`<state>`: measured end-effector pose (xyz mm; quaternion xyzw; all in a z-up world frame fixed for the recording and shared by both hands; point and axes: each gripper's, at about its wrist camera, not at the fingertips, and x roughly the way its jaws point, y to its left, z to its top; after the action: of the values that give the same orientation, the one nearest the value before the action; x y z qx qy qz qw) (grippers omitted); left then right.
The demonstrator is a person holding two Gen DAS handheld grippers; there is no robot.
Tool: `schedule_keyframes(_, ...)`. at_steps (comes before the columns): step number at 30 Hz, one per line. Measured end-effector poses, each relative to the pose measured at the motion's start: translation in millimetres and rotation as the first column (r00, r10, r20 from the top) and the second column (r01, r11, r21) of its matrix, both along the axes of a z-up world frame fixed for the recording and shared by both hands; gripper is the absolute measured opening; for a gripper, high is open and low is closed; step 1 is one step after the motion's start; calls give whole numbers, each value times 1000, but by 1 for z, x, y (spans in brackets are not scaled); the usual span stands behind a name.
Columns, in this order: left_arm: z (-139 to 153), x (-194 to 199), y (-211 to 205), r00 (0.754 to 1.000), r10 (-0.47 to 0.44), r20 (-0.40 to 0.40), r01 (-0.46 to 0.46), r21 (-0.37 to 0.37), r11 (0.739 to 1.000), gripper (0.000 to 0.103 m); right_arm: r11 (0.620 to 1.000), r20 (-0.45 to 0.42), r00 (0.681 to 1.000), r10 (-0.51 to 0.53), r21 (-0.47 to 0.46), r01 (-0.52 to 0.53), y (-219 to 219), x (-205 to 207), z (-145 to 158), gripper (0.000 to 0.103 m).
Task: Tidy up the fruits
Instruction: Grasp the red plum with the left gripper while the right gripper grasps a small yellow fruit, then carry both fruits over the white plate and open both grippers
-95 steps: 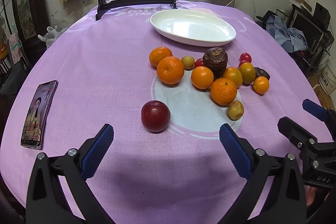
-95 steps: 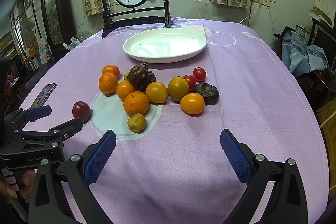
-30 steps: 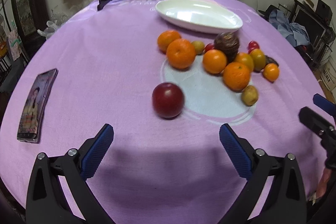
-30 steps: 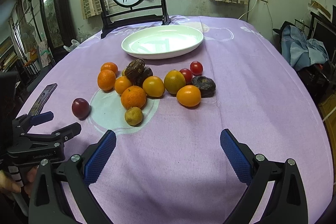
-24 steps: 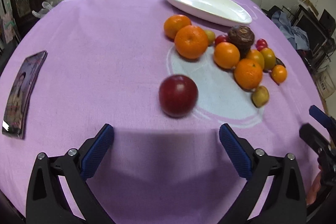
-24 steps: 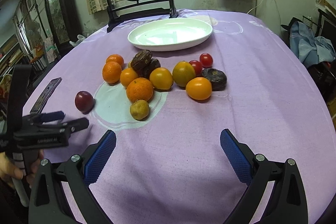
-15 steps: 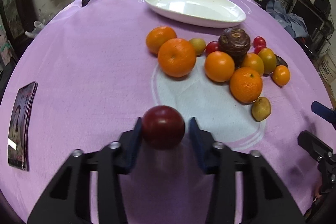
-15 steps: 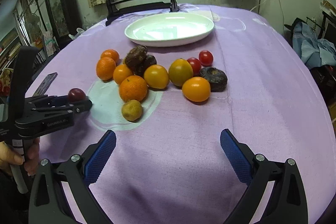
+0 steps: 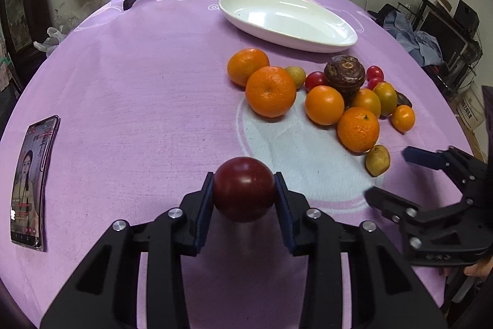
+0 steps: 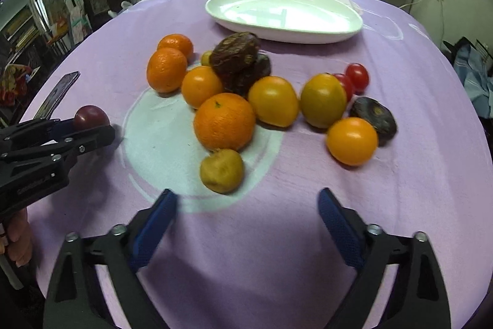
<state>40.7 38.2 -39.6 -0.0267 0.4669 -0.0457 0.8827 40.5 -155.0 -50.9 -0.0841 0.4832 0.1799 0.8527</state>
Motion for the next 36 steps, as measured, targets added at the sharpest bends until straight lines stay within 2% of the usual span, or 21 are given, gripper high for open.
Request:
schedule_keyframes(2, 0, -2, 2, 1000, -1, 5, 1, -4, 1000, 36, 1000, 11, 1000, -2, -19, 3, 6, 4, 0, 77)
schedule_keyframes(3, 1, -3, 2, 1000, -2, 7, 2, -3, 1000, 37, 1000, 17, 1000, -5, -30, 6, 8, 5, 0, 67)
schedule_keyframes(4, 1, -3, 2, 1000, -4, 10, 4, -2, 1000, 37, 1000, 18, 1000, -6, -25, 6, 8, 6, 1, 53)
schedule_keyframes(7, -1, -2, 2, 1000, -6, 7, 6, 0, 1000, 37, 1000, 20, 1000, 2, 11, -3, 6, 9, 5, 28)
schedule_keyframes(12, 1, 3, -2, 1000, -28, -10, 28, 2, 1000, 37, 999, 24, 999, 28, 27, -29, 1, 6, 13, 28)
schedule_keyframes(15, 18, 11, -5, 998, -65, 11, 65, 8, 998, 37, 994, 58, 997, 48, 91, -53, -14, 1, 37, 28)
schedule_keyframes(17, 39, 27, -9, 995, -89, 37, 88, 14, 996, 37, 993, 119, 991, 56, 101, -69, -22, 9, 62, 28)
schedule_keyframes(20, 71, 72, -26, 987, -112, 112, 106, 55, 993, 37, 997, 199, 979, 54, 47, -64, -24, 49, 89, 28)
schedule_keyframes(22, 75, 117, -42, 987, -94, 131, 78, 125, 989, 37, 997, 200, 978, 54, 41, -64, -21, 84, 91, 28)
schedule_keyframes(24, 70, 161, -48, 994, -61, 94, 52, 100, 994, 37, 999, 184, 982, 44, 13, -47, -15, 128, 83, 28)
schedule_keyframes(26, 60, 203, -52, 998, -34, 50, 31, 66, 997, 37, 999, 118, 993, 33, 1, -34, -9, 167, 69, 28)
schedule_keyframes(29, 45, 239, -59, 999, -39, 2, 39, 54, 998, 38, 1000, 31, 999, -12, 21, 11, -8, 205, 44, 29)
schedule_keyframes(31, 33, 254, -62, 999, -28, -31, 30, 70, 997, 47, 999, -2, 1000, -30, 35, 30, -9, 215, 34, 48)
schedule_keyframes(32, 30, 257, -62, 999, -21, -35, 23, 71, 997, 59, 999, -9, 999, -43, 30, 43, -9, 218, 31, 49)
schedule_keyframes(33, 31, 257, -61, 1000, -13, -23, 14, 68, 998, 65, 998, -1, 999, -50, 29, 50, -11, 219, 30, 49)
schedule_keyframes(36, 38, 243, -54, 1000, 0, 6, 0, 49, 999, 76, 997, 11, 999, -49, 62, 48, -19, 207, 37, 50)
